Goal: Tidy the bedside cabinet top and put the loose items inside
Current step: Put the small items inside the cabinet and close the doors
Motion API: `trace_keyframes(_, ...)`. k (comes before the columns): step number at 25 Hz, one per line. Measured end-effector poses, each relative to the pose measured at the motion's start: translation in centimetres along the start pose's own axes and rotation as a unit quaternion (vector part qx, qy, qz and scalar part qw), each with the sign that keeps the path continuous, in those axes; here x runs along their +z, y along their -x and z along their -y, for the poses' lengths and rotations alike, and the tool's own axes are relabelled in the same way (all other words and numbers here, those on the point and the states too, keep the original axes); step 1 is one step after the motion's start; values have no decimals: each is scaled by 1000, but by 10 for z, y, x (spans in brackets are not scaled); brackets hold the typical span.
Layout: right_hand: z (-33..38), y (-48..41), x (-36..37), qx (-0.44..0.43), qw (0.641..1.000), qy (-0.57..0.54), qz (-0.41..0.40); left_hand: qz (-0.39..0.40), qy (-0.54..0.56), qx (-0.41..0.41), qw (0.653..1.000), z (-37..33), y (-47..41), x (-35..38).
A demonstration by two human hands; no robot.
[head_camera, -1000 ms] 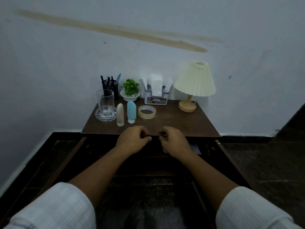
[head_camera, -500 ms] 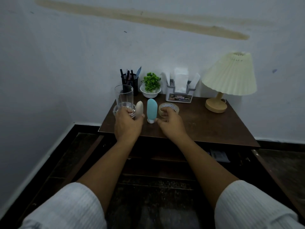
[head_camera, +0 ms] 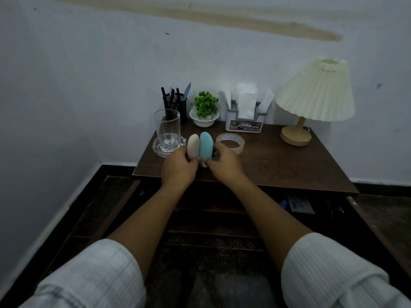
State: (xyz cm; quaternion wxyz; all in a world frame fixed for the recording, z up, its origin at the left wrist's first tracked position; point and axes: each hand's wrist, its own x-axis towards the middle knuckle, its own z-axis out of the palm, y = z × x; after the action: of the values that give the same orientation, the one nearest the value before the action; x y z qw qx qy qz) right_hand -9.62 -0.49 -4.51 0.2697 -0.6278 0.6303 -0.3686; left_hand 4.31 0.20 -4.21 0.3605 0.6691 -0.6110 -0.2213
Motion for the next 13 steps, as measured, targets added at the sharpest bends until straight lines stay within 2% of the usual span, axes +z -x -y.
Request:
trace_keyframes(7, -11, 68, -51, 16, 997, -19, 71, 136, 5, 100, 986, 1, 50, -22)
trace_keyframes(10, -29, 95, -67, 42, 991, -30, 122, 229, 21, 114, 967, 3, 68, -21)
trace_keyframes(13, -60, 118, -61, 89, 985, -48, 141, 300, -8, 110, 947, 12, 79, -4)
